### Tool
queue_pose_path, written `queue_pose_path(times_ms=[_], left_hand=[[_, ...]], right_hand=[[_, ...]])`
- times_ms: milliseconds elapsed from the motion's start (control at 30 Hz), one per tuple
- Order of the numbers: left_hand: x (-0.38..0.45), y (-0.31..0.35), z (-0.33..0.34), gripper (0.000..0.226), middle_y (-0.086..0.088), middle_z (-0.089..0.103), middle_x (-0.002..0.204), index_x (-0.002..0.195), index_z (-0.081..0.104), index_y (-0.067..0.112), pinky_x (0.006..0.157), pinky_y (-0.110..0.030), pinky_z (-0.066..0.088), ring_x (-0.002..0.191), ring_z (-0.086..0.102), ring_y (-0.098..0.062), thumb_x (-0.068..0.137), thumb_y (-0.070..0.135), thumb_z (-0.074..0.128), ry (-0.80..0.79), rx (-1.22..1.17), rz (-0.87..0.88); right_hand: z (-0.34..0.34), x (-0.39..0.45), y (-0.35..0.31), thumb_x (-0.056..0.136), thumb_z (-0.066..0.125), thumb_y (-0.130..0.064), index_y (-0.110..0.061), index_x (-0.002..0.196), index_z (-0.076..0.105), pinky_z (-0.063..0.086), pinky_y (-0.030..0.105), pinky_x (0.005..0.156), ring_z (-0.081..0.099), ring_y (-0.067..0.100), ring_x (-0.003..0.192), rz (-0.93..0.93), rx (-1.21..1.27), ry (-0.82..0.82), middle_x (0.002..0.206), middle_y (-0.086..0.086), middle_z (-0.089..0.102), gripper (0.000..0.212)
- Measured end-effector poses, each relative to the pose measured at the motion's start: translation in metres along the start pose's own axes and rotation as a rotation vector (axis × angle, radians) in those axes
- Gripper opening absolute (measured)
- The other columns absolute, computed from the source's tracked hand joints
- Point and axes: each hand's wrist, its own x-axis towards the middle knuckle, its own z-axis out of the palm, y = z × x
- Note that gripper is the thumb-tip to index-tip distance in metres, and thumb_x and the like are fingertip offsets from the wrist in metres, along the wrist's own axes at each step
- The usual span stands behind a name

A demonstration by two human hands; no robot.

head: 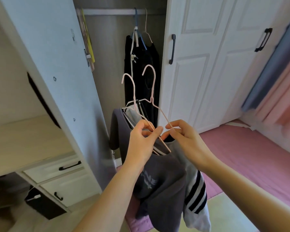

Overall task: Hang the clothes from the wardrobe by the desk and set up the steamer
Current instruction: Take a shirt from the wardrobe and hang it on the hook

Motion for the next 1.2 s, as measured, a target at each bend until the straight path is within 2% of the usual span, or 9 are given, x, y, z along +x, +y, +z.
queue_pose_path(times_ms=[100,200,333,433,567,667,767,1000,1200], left_hand=[[-0.026,0.002,0.001,0.021,-0.003,0.058,0.068,0.081,0.055,0.014,0.064,-0.017,0.046,0.064,0.06,-0.012,0.087,0.029,0.069,0.011,0.003,-0.005],[-0.052,0.004,0.003,0.024,0.0,0.052,0.061,0.079,0.055,0.008,0.056,-0.01,0.042,0.054,0.051,-0.003,0.087,0.026,0.069,0.05,-0.01,0.014],[-0.084,0.006,0.005,0.03,0.009,0.047,0.056,0.075,0.057,0.007,0.058,-0.012,0.042,0.056,0.046,-0.001,0.093,0.031,0.06,0.059,-0.064,-0.031],[-0.093,0.012,0.005,0.039,0.002,0.052,0.063,0.082,0.063,0.002,0.071,-0.025,0.048,0.066,0.052,-0.01,0.097,0.037,0.05,0.108,-0.194,-0.219],[-0.098,0.015,-0.004,0.031,-0.002,0.069,0.08,0.091,0.066,0.008,0.071,-0.028,0.053,0.077,0.066,-0.018,0.097,0.035,0.051,0.118,-0.328,-0.392],[-0.11,0.015,-0.018,0.028,-0.005,0.073,0.108,0.115,0.062,0.009,0.084,-0.031,0.052,0.102,0.069,-0.021,0.098,0.028,0.05,-0.04,-0.635,-0.488],[-0.125,0.016,-0.032,0.024,-0.006,0.069,0.12,0.117,0.062,0.007,0.1,-0.034,0.045,0.115,0.063,-0.02,0.098,0.016,0.048,-0.111,-0.876,-0.483],[-0.173,0.031,-0.058,0.033,-0.008,0.068,0.121,0.127,0.057,0.0,0.095,-0.033,0.05,0.111,0.065,-0.02,0.097,0.013,0.048,-0.121,-0.876,-0.388],[-0.227,0.051,-0.081,0.031,-0.007,0.07,0.117,0.126,0.057,0.006,0.095,-0.035,0.052,0.106,0.068,-0.022,0.096,0.013,0.05,-0.119,-0.845,-0.343]], right_hand=[[0.001,-0.025,0.002,0.101,0.042,-0.022,-0.021,0.107,0.055,0.044,0.06,0.095,0.058,0.051,0.096,0.018,0.016,-0.022,0.09,-0.005,0.075,0.014],[0.007,-0.053,0.003,0.101,0.041,-0.023,-0.02,0.107,0.055,0.045,0.065,0.084,0.058,0.054,0.087,0.001,0.063,-0.068,0.087,0.001,0.075,0.015],[0.011,-0.083,0.009,0.101,0.042,-0.017,-0.018,0.105,0.054,0.04,0.038,0.063,0.048,0.021,0.062,-0.049,0.079,-0.093,0.07,0.0,0.065,0.013],[0.011,-0.101,0.014,0.101,0.042,-0.012,-0.016,0.103,0.053,0.034,0.033,0.061,0.041,0.017,0.061,-0.067,0.096,-0.151,0.066,-0.003,0.056,0.012],[0.005,-0.121,0.018,0.101,0.042,-0.009,-0.014,0.104,0.053,0.034,0.022,0.055,0.038,0.009,0.055,-0.083,0.089,-0.203,0.066,0.0,0.053,0.013],[0.002,-0.135,0.02,0.101,0.041,-0.006,-0.009,0.106,0.053,0.034,0.023,0.056,0.039,0.013,0.057,-0.109,0.08,-0.252,0.066,0.002,0.052,0.013],[0.0,-0.148,0.017,0.101,0.042,-0.006,-0.013,0.107,0.055,0.036,0.024,0.058,0.042,0.018,0.061,-0.11,0.063,-0.305,0.065,0.0,0.054,0.016],[-0.005,-0.166,-0.007,0.088,0.051,-0.012,-0.005,0.103,0.056,0.034,0.027,0.055,0.039,0.027,0.061,-0.043,0.142,-0.481,0.064,0.012,0.057,0.017],[-0.004,-0.198,-0.035,0.084,0.054,-0.008,-0.007,0.085,0.059,0.042,0.019,0.061,0.047,0.021,0.056,-0.069,0.108,-0.614,0.06,0.017,0.055,0.005]])
